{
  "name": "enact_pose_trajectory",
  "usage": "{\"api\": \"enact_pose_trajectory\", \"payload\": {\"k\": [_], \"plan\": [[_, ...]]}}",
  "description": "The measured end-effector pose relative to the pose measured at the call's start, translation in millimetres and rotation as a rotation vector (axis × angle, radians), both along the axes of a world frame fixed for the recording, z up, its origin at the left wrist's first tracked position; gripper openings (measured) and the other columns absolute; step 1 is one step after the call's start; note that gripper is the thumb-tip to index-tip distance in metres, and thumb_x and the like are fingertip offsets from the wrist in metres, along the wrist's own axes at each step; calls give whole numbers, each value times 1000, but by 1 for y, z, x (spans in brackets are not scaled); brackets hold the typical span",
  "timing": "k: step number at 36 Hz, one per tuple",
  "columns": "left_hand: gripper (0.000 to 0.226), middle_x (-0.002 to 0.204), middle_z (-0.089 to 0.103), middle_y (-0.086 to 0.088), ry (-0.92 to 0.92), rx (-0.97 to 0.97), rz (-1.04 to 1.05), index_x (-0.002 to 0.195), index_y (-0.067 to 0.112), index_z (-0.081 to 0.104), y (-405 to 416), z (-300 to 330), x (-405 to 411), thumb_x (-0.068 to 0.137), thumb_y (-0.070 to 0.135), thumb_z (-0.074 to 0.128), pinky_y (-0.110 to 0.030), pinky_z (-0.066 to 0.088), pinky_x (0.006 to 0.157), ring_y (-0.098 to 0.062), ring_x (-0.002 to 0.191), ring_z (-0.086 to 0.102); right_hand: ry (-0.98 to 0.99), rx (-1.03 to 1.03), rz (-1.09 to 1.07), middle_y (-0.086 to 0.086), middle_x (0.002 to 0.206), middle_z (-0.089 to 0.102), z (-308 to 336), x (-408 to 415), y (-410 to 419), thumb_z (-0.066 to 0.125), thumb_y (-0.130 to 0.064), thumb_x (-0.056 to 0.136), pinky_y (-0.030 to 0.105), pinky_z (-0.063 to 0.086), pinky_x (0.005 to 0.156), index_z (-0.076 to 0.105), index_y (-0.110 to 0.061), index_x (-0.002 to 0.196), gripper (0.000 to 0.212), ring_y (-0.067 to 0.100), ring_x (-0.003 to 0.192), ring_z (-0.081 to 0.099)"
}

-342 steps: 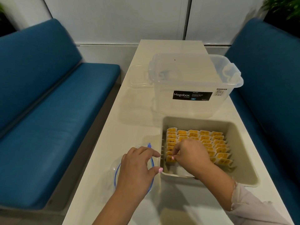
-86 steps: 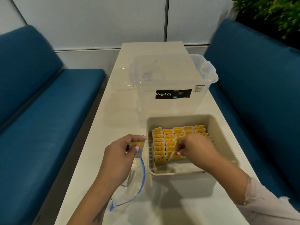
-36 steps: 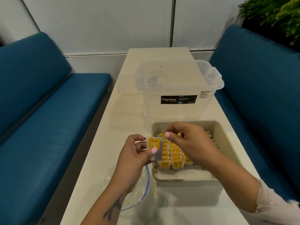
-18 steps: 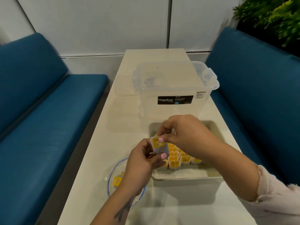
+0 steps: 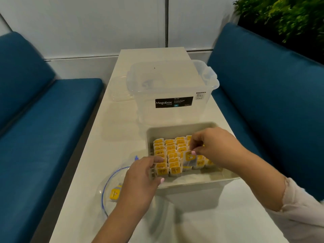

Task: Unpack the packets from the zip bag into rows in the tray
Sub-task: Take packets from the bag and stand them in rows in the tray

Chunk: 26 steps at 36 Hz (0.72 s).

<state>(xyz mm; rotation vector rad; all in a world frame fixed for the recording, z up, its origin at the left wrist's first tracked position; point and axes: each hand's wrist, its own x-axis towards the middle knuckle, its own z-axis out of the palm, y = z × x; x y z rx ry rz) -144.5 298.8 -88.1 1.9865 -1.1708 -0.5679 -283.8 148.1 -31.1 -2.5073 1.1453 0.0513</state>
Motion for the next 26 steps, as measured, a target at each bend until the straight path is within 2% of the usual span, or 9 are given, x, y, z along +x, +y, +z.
{"api": "enact_pose_trajectory", "payload": {"k": [3, 5, 7, 12, 17, 22, 26], "plan": [[50, 98, 52, 26, -50, 53, -16, 97, 48, 51, 2, 0, -1, 74, 11, 75, -16, 37, 85, -2, 101, 50, 42, -22, 10, -11, 83, 66, -15, -3, -2, 68, -26, 84, 24, 46, 66, 68, -28, 86, 3, 9, 76, 57], [48, 93, 47, 30, -64, 77, -19, 98, 47, 52, 3, 1, -1, 75, 12, 75, -17, 36, 86, -4, 103, 49, 72, -41, 12, -11, 80, 61, -24, -4, -4, 67, -26, 84, 20, 38, 57, 66, -29, 85, 3, 9, 75, 54], [45, 90, 43, 32, -80, 100, -22, 103, 44, 54, 3, 0, -1, 75, 15, 75, -16, 36, 86, -4, 103, 49, 85, -46, -1, -11, 80, 61, -34, -4, -5, 68, -27, 83, 19, 36, 54, 66, -31, 82, 4, 10, 78, 56], [44, 90, 42, 29, -105, 124, -17, 107, 42, 56, 2, 0, 0, 75, 19, 76, -16, 37, 86, -4, 102, 50, 117, -46, -27, -8, 86, 64, -53, -1, -6, 68, -30, 83, 23, 43, 69, 68, -30, 85, 2, 13, 85, 59], [46, 87, 40, 34, -125, 134, -25, 106, 45, 54, 2, -1, 2, 74, 23, 77, -16, 38, 85, -4, 100, 50, 101, -87, -58, -9, 91, 65, -63, 0, -4, 70, -33, 82, 23, 43, 70, 71, -31, 87, 6, 12, 85, 57], [45, 95, 44, 26, -133, 129, -22, 105, 46, 52, 2, -2, 2, 74, 24, 77, -17, 38, 87, -4, 102, 50, 107, -100, -69, -8, 96, 66, -69, 1, -3, 71, -36, 81, 25, 44, 79, 72, -31, 89, 9, 14, 96, 58], [45, 98, 47, 23, -133, 127, -22, 105, 47, 52, 3, -3, 3, 74, 24, 77, -18, 38, 88, -4, 103, 50, 79, -75, -105, -9, 93, 66, -71, 3, -2, 72, -36, 81, 27, 50, 78, 73, -31, 87, 8, 13, 91, 58]]}}
